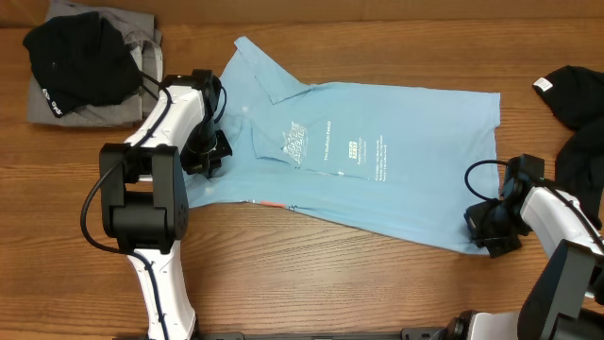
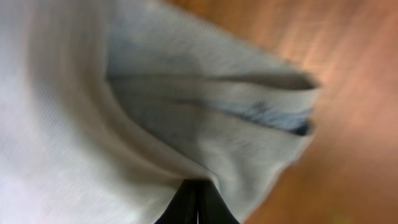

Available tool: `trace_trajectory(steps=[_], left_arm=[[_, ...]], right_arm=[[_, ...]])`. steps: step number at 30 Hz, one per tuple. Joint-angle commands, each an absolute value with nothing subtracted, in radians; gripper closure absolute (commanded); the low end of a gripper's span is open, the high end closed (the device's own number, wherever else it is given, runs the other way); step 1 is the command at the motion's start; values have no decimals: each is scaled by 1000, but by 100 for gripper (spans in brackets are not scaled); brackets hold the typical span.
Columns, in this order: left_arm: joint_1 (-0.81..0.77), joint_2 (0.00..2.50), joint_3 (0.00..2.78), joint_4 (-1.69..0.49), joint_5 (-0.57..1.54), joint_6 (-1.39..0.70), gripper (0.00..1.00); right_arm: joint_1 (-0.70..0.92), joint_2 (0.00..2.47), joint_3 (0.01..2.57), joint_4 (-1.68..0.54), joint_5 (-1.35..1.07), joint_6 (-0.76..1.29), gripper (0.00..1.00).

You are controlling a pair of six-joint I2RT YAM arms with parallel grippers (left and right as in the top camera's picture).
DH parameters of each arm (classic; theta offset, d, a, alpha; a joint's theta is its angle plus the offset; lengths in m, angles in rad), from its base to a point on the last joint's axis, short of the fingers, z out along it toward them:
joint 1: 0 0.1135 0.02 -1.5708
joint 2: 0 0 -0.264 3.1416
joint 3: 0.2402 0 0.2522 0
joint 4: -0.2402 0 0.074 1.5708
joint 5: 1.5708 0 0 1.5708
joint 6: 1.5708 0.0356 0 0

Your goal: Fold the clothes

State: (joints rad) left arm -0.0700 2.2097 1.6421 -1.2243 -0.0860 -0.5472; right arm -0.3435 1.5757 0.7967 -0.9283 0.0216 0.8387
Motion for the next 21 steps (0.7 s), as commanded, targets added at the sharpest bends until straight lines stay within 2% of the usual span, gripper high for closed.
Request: trace_trajectory(steps=[1,6,14,18,20,21], left_arm=[[-52,2231,1631,-1258,-107,-625,96],[-62,2185,1631,-1333,-107,-658,96],[-81,1976,1631,-1322,-126,-735,96],[-101,1894,1631,-1209,-126,-602,95],[-110,1890,1631,-1173,-105,-549,96],[-115,1897,1631,-1169,-89,-536,96]], right_arm=[[-349,1581,871,-983,155,904,96],[-349,1576,965,-1136,248,1020,96],[-349,1552,1126,-1261,252,1004,96],[-348,1550,1188,-1180,37,727,96],[-348,1551,1188,-1127,-113,612,89],[-346,1553,1185,-1112,-167,576,82]])
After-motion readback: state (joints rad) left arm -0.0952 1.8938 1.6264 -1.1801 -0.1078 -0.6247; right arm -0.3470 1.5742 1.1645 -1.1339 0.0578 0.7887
